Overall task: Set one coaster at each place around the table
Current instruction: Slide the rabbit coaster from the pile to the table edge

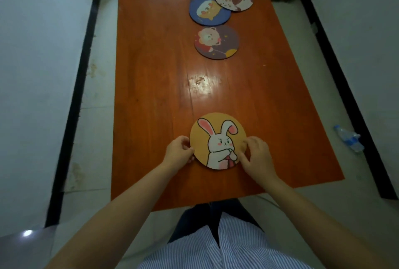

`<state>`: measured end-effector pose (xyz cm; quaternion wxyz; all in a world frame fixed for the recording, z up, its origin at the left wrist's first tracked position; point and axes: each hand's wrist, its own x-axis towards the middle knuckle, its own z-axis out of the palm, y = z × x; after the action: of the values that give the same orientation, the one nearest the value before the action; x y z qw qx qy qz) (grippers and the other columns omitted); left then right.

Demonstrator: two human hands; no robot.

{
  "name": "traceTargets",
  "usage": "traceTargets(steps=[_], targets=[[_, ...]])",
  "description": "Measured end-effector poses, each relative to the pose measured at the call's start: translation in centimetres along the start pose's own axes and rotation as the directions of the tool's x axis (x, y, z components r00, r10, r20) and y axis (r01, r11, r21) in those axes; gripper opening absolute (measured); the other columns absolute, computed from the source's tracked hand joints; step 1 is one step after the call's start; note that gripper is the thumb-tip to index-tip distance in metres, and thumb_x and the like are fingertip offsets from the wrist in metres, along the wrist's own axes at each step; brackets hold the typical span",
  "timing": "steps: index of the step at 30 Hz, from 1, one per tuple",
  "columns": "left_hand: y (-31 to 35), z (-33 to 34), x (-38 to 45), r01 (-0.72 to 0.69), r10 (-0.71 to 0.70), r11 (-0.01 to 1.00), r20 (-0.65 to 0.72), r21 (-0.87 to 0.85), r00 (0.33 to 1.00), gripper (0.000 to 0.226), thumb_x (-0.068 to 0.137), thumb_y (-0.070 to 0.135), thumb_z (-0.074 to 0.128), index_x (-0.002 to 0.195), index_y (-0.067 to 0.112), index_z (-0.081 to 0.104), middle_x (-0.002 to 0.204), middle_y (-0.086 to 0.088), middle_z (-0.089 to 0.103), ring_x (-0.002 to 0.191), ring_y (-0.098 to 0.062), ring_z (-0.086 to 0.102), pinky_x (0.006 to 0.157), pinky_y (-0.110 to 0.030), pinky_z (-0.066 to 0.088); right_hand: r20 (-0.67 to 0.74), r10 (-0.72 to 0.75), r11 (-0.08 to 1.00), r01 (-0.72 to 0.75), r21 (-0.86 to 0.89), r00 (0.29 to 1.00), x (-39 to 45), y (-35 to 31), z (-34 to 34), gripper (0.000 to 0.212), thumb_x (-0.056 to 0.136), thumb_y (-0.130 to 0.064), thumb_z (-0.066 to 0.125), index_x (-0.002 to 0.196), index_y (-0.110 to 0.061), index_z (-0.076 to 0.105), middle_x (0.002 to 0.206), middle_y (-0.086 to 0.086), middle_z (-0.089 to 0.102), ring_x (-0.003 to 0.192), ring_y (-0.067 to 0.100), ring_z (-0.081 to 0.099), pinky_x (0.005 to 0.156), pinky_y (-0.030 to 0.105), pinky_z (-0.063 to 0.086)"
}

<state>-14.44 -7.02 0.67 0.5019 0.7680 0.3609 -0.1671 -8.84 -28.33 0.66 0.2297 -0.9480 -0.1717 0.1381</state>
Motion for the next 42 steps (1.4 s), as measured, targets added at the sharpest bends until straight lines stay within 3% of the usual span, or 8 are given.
traceTargets(steps=[2, 5, 9, 13, 24, 30, 34, 42], targets=[[-0.2, 0.2, 0.0, -0.009, 0.010, 1.000, -0.019, 0.030, 1.000, 0.025, 0.089, 0.008, 0.055, 0.114, 0.010, 0.052, 0.067, -0.001, 0.059, 0.060, -0.012, 0.059, 0.061, -0.028, 0.053, 0.027, 0.227, 0.971, -0.229, 0.066, 0.973, 1.6, -0.8, -0.5, 0.045, 0.088, -0.022, 0.059, 0.128, -0.006, 0.048, 0.126, 0.013, 0.054, 0.117, 0.028, 0.049, 0.092, 0.036, 0.045], [-0.2, 0.4, 0.1, -0.020, 0.023, 0.998, -0.043, 0.057, 0.999, 0.028, 0.089, 0.009, 0.056, 0.116, 0.011, 0.051, 0.066, 0.000, 0.058, 0.060, -0.012, 0.058, 0.060, -0.027, 0.052, 0.115, 0.408, 0.879, -0.424, 0.217, 0.906, 4.0, -2.2, -0.7, 0.050, 0.085, -0.019, 0.062, 0.130, -0.004, 0.045, 0.122, 0.016, 0.058, 0.108, 0.030, 0.057, 0.077, 0.035, 0.047], [-0.3, 0.3, 0.2, -0.014, 0.017, 0.999, -0.083, 0.037, 0.996, 0.032, 0.089, 0.009, 0.056, 0.121, 0.011, 0.052, 0.066, 0.000, 0.058, 0.059, -0.012, 0.058, 0.060, -0.030, 0.054, 0.132, 0.546, 0.777, -0.559, 0.290, 0.828, 4.7, -2.1, -0.5, 0.020, 0.086, -0.017, 0.060, 0.098, -0.002, 0.062, 0.100, 0.018, 0.066, 0.088, 0.031, 0.061, 0.063, 0.031, 0.040], [-0.6, 0.7, -0.1, -0.031, 0.035, 0.999, -0.136, 0.027, 0.990, 0.031, 0.088, 0.011, 0.058, 0.119, 0.010, 0.056, 0.069, 0.000, 0.059, 0.059, -0.012, 0.058, 0.070, -0.036, 0.058, 0.121, 0.550, 0.784, -0.561, 0.267, 0.826, 3.5, -0.8, -0.4, 0.020, 0.087, -0.021, 0.062, 0.095, -0.003, 0.067, 0.099, 0.015, 0.069, 0.079, 0.023, 0.055, 0.063, 0.029, 0.039], [-1.0, 1.7, -1.0, -0.079, 0.103, 0.991, -0.239, 0.106, 0.966, 0.023, 0.088, 0.015, 0.058, 0.109, 0.007, 0.060, 0.088, -0.015, 0.070, 0.066, -0.015, 0.059, 0.053, -0.019, 0.043, 0.076, 0.462, 0.870, -0.469, 0.152, 0.883, 2.8, -0.4, -0.6, 0.026, 0.091, -0.023, 0.057, 0.108, -0.005, 0.064, 0.110, 0.013, 0.068, 0.099, 0.029, 0.062, 0.068, 0.027, 0.041], [-0.8, 2.2, -1.1, -0.040, 0.085, 0.981, -0.236, 0.190, 0.968, 0.020, 0.088, 0.016, 0.057, 0.106, 0.008, 0.058, 0.088, -0.011, 0.065, 0.078, -0.024, 0.063, 0.065, -0.030, 0.050, -0.015, 0.393, 0.914, -0.389, 0.113, 0.919, 2.0, -0.9, -0.3, 0.019, 0.092, -0.021, 0.055, 0.102, -0.005, 0.056, 0.102, 0.013, 0.063, 0.091, 0.028, 0.059, 0.079, 0.041, 0.050], [-0.9, 2.4, -1.1, -0.046, 0.108, 0.969, -0.250, 0.242, 0.962, 0.019, 0.088, 0.016, 0.056, 0.105, 0.007, 0.058, 0.082, -0.004, 0.056, 0.073, -0.018, 0.054, 0.057, -0.026, 0.042, -0.005, 0.390, 0.917, -0.388, 0.092, 0.921, 2.0, -0.7, -0.3, 0.018, 0.092, -0.022, 0.055, 0.099, -0.006, 0.052, 0.098, 0.012, 0.062, 0.077, 0.021, 0.050, 0.069, 0.036, 0.045], [-1.3, 1.5, -1.0, -0.071, 0.126, 0.944, -0.155, 0.321, 0.980, 0.020, 0.087, 0.023, 0.057, 0.105, 0.014, 0.059, 0.082, 0.003, 0.055, 0.073, -0.013, 0.054, 0.057, -0.023, 0.044, 0.059, 0.246, 0.967, -0.241, -0.079, 0.967, 3.5, -0.7, -1.1, 0.023, 0.093, -0.026, 0.051, 0.104, -0.006, 0.056, 0.104, 0.011, 0.060, 0.082, 0.021, 0.053, 0.064, 0.033, 0.043]])
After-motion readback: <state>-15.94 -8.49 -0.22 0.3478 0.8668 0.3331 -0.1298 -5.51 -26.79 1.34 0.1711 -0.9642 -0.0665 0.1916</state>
